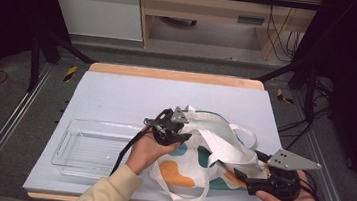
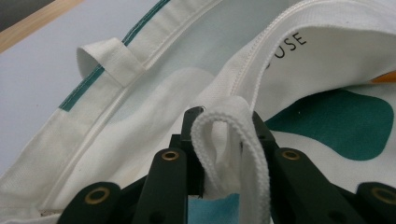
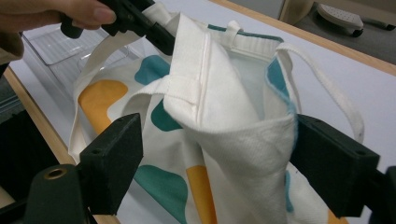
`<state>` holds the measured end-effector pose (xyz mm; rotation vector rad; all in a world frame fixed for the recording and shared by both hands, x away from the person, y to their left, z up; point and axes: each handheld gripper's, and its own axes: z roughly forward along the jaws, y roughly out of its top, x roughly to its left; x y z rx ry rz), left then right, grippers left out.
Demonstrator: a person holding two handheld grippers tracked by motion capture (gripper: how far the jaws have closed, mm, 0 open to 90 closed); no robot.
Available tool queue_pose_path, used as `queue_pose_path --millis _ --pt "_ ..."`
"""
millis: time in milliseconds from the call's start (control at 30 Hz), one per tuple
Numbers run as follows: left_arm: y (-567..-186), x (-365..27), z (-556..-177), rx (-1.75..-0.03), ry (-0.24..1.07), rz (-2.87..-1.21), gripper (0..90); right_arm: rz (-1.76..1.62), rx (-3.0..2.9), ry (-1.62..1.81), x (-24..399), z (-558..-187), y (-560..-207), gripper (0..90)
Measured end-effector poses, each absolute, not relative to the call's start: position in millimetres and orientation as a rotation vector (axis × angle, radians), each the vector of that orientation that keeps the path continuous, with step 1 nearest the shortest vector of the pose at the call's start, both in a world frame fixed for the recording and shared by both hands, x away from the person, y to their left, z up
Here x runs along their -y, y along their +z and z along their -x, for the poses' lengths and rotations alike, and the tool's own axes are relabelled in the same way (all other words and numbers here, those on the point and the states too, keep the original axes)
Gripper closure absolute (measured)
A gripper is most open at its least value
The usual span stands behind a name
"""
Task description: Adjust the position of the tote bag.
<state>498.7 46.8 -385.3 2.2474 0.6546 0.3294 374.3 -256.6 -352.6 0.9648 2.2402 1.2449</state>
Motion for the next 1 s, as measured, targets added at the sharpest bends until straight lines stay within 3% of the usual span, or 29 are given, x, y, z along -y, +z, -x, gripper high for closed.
queue_pose_path --millis 367,533,767,800,1000 --pt "-385 -47 -494 -0.648 0.337 -2.250 74.9 -0.923 -2.238 1.252 252 -381 -314 14.6" --pt "-385 -47 -491 -0.648 0.337 -2.237 75.3 -0.893 -2.242 1.224 242 -401 -289 15.2" --pt "-385 -48 -489 -0.638 0.338 -2.241 75.6 -0.905 -2.256 1.194 235 -436 -276 22.3" --pt "-384 -49 -489 -0.633 0.338 -2.242 75.6 -0.908 -2.276 1.182 233 -446 -276 31.2" --pt "-384 -49 -488 -0.633 0.335 -2.235 75.8 -0.939 -2.303 1.132 226 -473 -282 35.7"
